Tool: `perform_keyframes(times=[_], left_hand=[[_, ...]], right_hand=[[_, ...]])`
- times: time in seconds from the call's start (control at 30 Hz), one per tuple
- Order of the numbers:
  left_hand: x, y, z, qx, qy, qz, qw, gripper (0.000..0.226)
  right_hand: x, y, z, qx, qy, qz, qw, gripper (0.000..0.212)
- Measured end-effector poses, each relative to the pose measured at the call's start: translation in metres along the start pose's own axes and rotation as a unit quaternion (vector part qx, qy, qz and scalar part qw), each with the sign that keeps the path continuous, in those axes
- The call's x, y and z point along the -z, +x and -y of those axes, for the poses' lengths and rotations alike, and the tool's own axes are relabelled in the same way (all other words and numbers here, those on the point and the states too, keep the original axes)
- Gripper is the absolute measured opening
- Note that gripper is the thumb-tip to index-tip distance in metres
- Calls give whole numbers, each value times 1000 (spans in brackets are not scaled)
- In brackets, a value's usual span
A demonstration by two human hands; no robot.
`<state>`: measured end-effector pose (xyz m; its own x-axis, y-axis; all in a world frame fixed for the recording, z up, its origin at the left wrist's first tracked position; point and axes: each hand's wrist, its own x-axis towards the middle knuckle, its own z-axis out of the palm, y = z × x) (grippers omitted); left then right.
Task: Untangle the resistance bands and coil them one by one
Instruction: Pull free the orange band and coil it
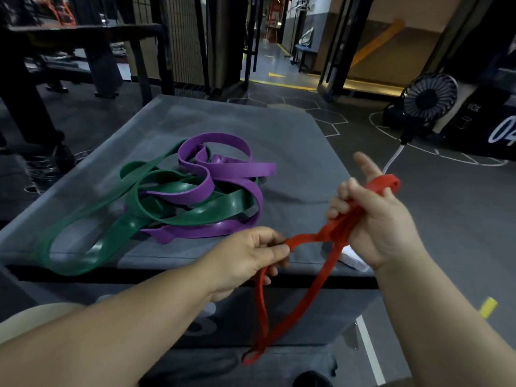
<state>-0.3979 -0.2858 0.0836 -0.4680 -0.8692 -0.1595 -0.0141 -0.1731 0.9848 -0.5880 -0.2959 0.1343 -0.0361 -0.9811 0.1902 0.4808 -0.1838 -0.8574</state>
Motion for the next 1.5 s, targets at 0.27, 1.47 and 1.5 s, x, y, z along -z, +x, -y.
perform_keyframes(times=[0.27,1.47,1.5], left_hand=[[1,-5,-5,14,-70,67,995,33],[9,-6,-24,-213,49,-78,973,16],[13,-6,-28,-223,76,-75,969,12]], right_hand=[[-14,-14,-38,-6,-200,63,978,67],[0,-18,-25,-132,-355,75,923,69],[2,-21,-30,-152,-357,130,912,75]])
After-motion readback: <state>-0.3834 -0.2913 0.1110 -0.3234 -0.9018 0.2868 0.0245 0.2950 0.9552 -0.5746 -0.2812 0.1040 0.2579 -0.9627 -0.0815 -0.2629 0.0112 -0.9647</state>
